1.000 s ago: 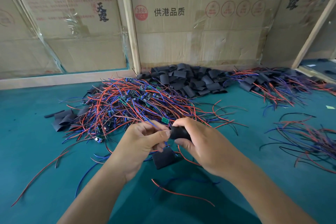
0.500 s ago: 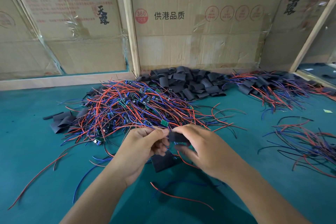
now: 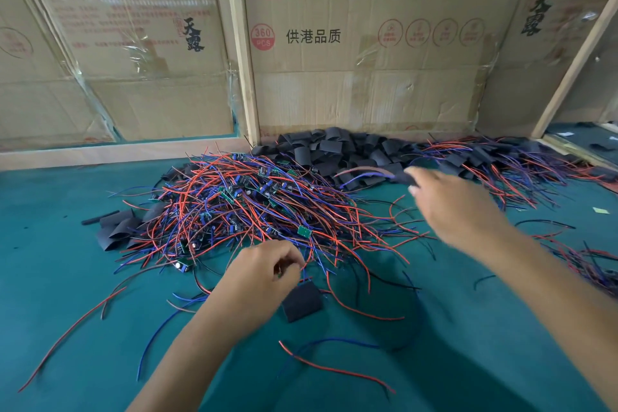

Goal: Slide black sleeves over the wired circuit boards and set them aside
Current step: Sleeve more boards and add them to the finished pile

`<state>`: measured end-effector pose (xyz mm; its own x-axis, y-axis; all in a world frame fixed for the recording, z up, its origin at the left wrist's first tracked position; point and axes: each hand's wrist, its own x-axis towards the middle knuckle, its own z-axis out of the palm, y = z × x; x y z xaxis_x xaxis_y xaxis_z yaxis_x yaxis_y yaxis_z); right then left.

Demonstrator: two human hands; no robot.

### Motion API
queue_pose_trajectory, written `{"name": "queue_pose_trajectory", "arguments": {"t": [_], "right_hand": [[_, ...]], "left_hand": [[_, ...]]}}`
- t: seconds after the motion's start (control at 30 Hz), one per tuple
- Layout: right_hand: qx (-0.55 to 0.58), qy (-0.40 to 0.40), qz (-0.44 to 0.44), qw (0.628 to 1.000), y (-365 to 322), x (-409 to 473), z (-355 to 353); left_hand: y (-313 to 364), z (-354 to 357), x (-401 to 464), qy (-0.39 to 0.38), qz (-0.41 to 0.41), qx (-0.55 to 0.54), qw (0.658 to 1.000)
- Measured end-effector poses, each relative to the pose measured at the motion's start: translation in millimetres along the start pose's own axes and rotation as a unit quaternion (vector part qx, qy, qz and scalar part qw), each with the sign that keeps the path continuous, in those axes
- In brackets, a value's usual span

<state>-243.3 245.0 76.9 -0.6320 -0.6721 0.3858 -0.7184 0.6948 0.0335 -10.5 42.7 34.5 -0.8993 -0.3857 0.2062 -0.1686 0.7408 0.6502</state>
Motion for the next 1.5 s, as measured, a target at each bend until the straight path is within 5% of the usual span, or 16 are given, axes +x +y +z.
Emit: {"name": "queue_pose_trajectory", "arguments": {"t": [0.17, 0.37, 0.47, 0.67, 0.8, 0.93, 1.2, 1.3, 1.5], "right_hand": [[-0.139, 0.015, 0.083, 0.987, 80, 65, 14], [-0.068, -0.009, 0.173, 0.982, 80, 102, 19], [0.055, 0.012, 0.070, 0.996, 18, 86, 18], [0.244, -0.060, -0.082, 0.964, -105, 11, 23], [0.106, 0.091, -0.129, 0.982, -130, -21, 40], [0.050, 0.129, -0.121, 0.983, -135, -38, 59], [0.052, 0.090, -0.097, 0.990, -139, -30, 65], [0.074, 0.013, -0.090, 0.993, -137, -20, 61], [0.265, -0.085, 0.005, 0.960, -132, -2, 49]], "left_hand": [[-12, 2, -3, -0.099, 0.095, 0.135, 0.981], [-15, 0, -4, -0.146, 0.100, 0.148, 0.973], [-15, 0, -3, -0.139, 0.108, 0.133, 0.975], [-13, 7, -3, -0.148, 0.113, 0.164, 0.969], [-9, 3, -6, -0.137, 0.114, 0.156, 0.972], [-3, -1, -6, -0.145, 0.115, 0.160, 0.970], [-2, 0, -5, -0.111, 0.092, 0.173, 0.974], [-3, -3, -4, -0.098, 0.087, 0.110, 0.985], [6, 5, -8, -0.113, 0.093, 0.004, 0.989]]}}
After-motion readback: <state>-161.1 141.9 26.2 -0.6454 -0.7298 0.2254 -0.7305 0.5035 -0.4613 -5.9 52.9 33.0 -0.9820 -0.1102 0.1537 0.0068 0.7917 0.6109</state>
